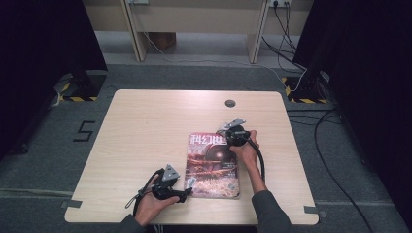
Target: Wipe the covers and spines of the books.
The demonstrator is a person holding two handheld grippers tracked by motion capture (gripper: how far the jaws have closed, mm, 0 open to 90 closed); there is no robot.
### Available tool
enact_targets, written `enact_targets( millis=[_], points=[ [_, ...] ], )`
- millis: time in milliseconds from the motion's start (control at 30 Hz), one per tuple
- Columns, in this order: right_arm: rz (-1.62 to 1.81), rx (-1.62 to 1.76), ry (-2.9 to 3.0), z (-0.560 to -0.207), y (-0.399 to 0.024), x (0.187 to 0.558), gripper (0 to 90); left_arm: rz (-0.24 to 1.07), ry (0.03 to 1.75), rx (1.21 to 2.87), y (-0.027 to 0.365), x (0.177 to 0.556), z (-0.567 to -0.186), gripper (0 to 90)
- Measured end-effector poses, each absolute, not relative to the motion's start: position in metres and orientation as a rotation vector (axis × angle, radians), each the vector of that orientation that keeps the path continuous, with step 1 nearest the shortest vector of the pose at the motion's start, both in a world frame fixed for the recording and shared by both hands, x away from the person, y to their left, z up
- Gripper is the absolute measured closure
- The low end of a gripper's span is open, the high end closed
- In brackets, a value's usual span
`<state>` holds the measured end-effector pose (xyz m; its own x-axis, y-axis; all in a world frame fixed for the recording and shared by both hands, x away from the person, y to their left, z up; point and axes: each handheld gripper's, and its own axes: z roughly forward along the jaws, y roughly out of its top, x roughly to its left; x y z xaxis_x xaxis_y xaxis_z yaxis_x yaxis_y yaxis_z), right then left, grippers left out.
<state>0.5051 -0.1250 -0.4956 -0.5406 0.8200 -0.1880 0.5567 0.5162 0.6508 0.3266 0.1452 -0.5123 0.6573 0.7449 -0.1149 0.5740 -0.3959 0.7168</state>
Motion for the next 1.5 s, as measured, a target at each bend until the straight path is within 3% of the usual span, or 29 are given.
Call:
enact_targets(
  millis=[200, 833, 1500],
  points=[
    [0.698, 1.144, 2.265, -0.495, -0.121, 0.508, 75.8, 0.306, 1.014, 2.121, 0.146, 0.326, -0.513, 24.2],
    [0.784, 1.014, 2.362, -0.497, -0.050, 0.503, 75.6, 0.290, 1.007, 2.128, 0.146, 0.327, -0.512, 25.5],
    [0.841, 0.931, 2.437, -0.497, -0.015, 0.494, 74.3, 0.284, 0.999, 2.135, 0.147, 0.328, -0.512, 25.5]
  ],
)
